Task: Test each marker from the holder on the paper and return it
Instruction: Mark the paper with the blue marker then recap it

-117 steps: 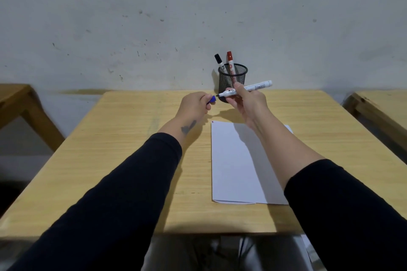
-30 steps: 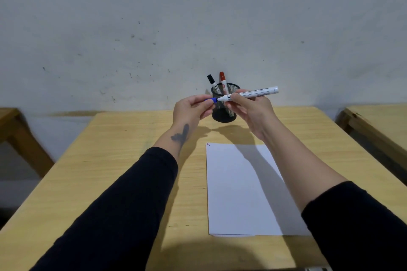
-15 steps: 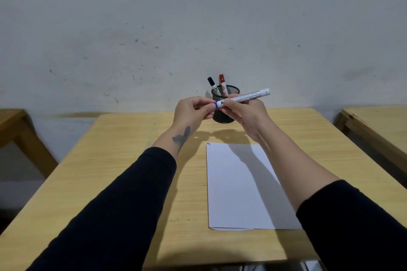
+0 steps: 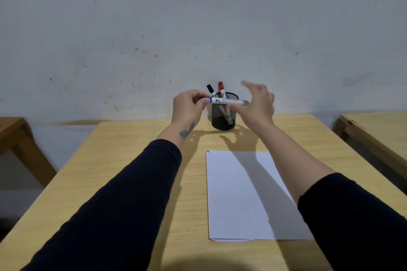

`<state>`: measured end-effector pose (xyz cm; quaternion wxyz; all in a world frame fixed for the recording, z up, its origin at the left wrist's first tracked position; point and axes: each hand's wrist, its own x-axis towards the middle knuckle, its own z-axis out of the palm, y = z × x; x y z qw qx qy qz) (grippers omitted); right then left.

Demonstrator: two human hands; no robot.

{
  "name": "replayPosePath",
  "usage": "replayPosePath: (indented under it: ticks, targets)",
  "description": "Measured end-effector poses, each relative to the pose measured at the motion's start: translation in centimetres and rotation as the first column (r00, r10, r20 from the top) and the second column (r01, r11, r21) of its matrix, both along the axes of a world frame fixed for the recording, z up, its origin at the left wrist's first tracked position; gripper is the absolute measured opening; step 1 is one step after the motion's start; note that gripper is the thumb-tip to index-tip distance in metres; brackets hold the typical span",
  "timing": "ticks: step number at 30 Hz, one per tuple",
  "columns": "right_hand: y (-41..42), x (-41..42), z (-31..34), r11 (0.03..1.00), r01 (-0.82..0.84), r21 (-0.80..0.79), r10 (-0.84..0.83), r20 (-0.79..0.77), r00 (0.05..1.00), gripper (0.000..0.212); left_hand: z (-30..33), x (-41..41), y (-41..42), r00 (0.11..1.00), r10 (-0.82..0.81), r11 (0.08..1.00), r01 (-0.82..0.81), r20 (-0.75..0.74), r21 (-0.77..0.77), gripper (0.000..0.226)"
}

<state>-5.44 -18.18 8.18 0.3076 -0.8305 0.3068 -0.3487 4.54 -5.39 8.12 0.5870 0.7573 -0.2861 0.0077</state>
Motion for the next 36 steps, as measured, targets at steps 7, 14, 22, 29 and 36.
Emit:
replayPosePath:
  ticks: [7,14,22,29,36]
  targets:
    - [-1.4,2.6,1.2,0.985,-0.172,-0.016,0.173,0.117,0.978,0.019,1.4,-0.3,-2.8,1.000,-0.015,0.993,0.017,0.011,-0.116,0.042]
    - [-3.4,6.9,4.9,0.983,-0.171,0.059,0.144,0.321,0.936,0.017,-4.0,2.2,-7.0,0.992,0.047,0.987,-0.028,-0.121,0.160,0.095]
    - [-5.6,10.6,0.8,0.981,-0.140,0.133,0.163,-0.183,0.970,0.011,-6.8,3.7,-10.2,0.996,-0.012,0.997,0.019,-0.092,0.073,0.076]
    - [-5.1,12.0,-0.1,0.994,-0.104,0.035,0.110,-0.378,0.919,0.025,-7.0,3.9,-10.2,0.997,-0.030,0.997,0.035,-0.078,0.063,0.076]
    - [-4.0,8.3,3.0,0.996,-0.088,-0.001,0.086,-0.202,0.976,0.028,-3.7,3.4,-7.5,1.000,-0.006,0.977,0.007,-0.004,0.213,0.089]
